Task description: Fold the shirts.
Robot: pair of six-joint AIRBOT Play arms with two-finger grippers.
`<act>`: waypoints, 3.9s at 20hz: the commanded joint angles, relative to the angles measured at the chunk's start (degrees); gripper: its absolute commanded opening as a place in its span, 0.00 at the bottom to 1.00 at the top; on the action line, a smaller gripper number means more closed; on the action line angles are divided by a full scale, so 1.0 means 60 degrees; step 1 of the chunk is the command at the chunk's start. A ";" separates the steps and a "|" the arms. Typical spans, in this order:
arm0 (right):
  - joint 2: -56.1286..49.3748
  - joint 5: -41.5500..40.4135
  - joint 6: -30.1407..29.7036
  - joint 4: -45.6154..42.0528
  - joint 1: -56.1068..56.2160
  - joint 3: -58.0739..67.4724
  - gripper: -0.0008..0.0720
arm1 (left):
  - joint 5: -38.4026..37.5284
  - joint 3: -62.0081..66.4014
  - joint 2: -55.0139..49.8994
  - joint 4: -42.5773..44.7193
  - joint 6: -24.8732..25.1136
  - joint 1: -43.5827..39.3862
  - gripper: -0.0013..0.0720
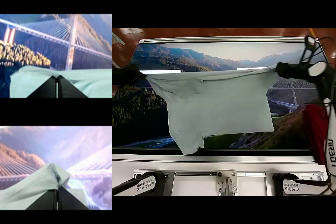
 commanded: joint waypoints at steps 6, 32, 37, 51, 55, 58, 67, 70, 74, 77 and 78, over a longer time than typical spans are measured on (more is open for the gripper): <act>-0.1464 -0.0379 0.0361 0.0175 0.1355 0.0018 0.45 | -0.0189 -0.0007 -0.2903 -0.0521 0.0102 -0.1013 0.36; 0.0969 0.7155 0.0426 0.0703 -0.1832 -0.2095 0.95 | 0.0441 -0.7705 -0.0758 -0.2871 0.3362 0.1967 0.54; 0.0929 0.7359 0.1177 -0.1188 -0.1858 -0.2182 0.96 | 0.0521 -0.7548 -0.0754 -0.2874 0.3424 0.1694 0.06; -0.0240 0.5060 0.0838 0.1013 -0.2896 -0.4823 0.95 | -0.0667 -0.6863 -0.0051 -0.2885 0.4007 0.1687 0.06; -0.0641 0.4568 0.0685 0.1326 -0.2481 -0.4823 0.94 | -0.0667 -0.6747 0.0291 -0.2881 0.4003 0.1690 0.06; -0.0674 0.3821 0.0696 0.1446 -0.1883 -0.4776 0.35 | -0.0699 -0.6309 0.0357 -0.2885 0.3854 0.1694 0.06; 0.2674 0.4459 -0.1865 0.2189 -0.1519 -0.0306 0.09 | -0.1625 -0.0040 0.2244 -0.2874 0.3413 0.1738 0.06; 0.5013 0.3122 -0.1869 0.1548 -0.1519 0.2200 0.09 | -0.0761 0.3537 0.3402 -0.2871 0.2656 0.1785 0.06; 0.7781 0.2098 -0.1315 -0.0412 -0.1519 0.3351 0.09 | -0.0011 0.6543 0.4852 -0.1523 0.2346 0.1785 0.06; 0.9187 0.3224 -0.0091 -0.2029 -0.1519 0.3351 0.09 | -0.0678 0.6623 0.6051 0.0525 0.0860 0.1781 0.06; 0.9504 0.3676 0.0076 -0.2422 -0.1519 0.3351 0.09 | -0.1180 0.6623 0.6320 0.1031 0.0765 0.1785 0.06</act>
